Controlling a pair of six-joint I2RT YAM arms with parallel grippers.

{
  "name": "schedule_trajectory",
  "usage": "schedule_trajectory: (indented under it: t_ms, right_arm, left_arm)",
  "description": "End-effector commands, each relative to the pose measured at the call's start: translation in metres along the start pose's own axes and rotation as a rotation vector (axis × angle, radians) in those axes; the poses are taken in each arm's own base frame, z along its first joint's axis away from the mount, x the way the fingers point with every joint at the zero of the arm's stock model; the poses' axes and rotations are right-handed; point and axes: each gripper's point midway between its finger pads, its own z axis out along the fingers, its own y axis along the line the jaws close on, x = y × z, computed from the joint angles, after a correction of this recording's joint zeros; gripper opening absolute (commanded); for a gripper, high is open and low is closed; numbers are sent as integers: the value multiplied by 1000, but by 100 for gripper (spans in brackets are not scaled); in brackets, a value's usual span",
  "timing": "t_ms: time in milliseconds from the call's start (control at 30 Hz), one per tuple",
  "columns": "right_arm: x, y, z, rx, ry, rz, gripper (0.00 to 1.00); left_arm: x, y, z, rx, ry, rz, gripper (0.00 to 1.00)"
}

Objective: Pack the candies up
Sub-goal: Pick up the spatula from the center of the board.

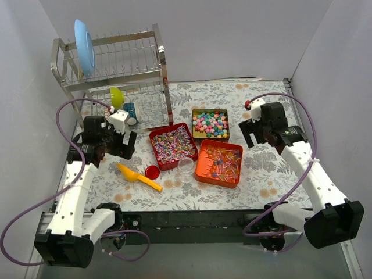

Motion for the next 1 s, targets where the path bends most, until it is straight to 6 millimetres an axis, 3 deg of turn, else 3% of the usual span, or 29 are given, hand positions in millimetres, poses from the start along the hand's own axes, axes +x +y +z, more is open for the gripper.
schedule_trajectory:
  t_ms: [0, 133, 333, 667, 967]
  right_arm:
    - [-16, -1, -10, -3, -88, 7, 98]
    - [-18, 17, -15, -132, -118, -116, 98]
    - [-23, 42, -20, -283, -179, -221, 97]
    - [-25, 55, -9, -361, -153, -206, 94]
    - [-19, 62, -5, -395, -137, -193, 93]
  left_arm:
    - [-1, 10, -2, -37, 67, -9, 98]
    - [16, 9, 2, -14, 220, -56, 94]
    - [17, 13, 0, 13, 406, -132, 84]
    - [64, 45, 1, -19, 645, -410, 64]
    - [83, 56, 23, -94, 682, -552, 60]
